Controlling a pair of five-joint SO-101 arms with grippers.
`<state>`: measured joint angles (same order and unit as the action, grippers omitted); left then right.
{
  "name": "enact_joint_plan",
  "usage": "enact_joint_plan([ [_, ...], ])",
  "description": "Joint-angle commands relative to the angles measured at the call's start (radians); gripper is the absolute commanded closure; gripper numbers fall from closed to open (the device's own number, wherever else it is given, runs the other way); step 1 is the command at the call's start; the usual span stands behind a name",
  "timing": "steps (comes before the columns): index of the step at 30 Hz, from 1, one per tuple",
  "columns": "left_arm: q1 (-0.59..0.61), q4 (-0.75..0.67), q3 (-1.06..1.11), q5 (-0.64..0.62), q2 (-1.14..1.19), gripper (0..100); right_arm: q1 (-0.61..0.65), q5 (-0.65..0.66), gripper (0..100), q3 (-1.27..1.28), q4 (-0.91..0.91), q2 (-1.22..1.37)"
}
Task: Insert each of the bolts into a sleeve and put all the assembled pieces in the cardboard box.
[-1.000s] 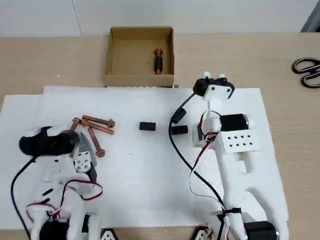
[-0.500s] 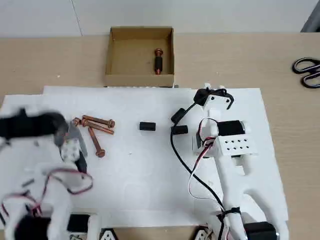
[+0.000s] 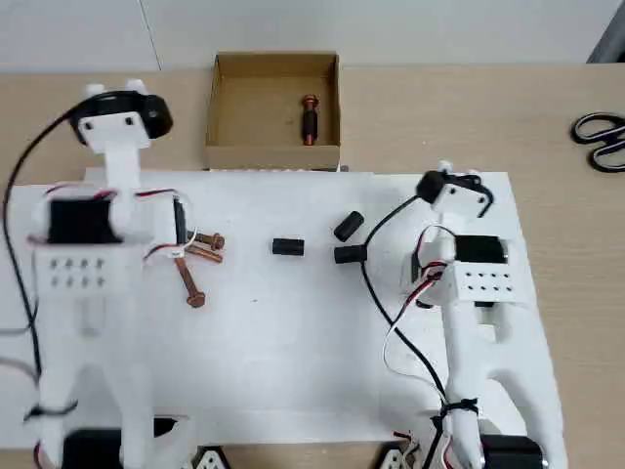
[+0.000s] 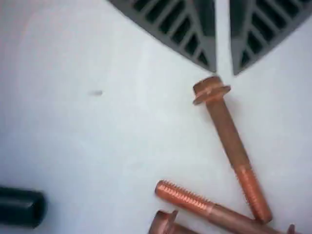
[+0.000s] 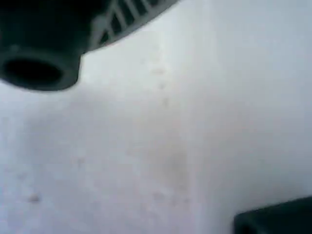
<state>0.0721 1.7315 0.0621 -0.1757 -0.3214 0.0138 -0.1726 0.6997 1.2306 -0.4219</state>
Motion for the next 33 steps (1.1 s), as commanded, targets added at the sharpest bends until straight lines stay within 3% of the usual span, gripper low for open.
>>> enact_joint_plan([
  [1, 0.058, -0.005, -0.047, 0.1, 0.081, 99, -0.042, -0.002, 99.5, -0.006, 0.001, -0.042],
  [5, 0.17, -0.02, -0.048, 0.152, 0.158, 99, -0.073, -0.002, 99.5, -0.006, 0.001, -0.042],
  [8, 0.229, -0.015, -0.047, 0.259, 0.21, 99, -0.076, -0.002, 99.5, -0.005, 0.001, -0.042],
  [18, 0.252, -0.101, -0.048, 0.563, 0.407, 97, -0.077, -0.003, 99.5, 0.092, -0.008, -0.044],
  [23, 0.27, -0.167, -0.134, 0.586, 0.42, 90, -0.076, -0.002, 99.5, 0.092, -0.036, -0.044],
  [33, 0.245, -0.169, -0.166, 0.684, 0.499, 89, -0.073, -0.002, 99.5, 0.094, -0.058, -0.044],
])
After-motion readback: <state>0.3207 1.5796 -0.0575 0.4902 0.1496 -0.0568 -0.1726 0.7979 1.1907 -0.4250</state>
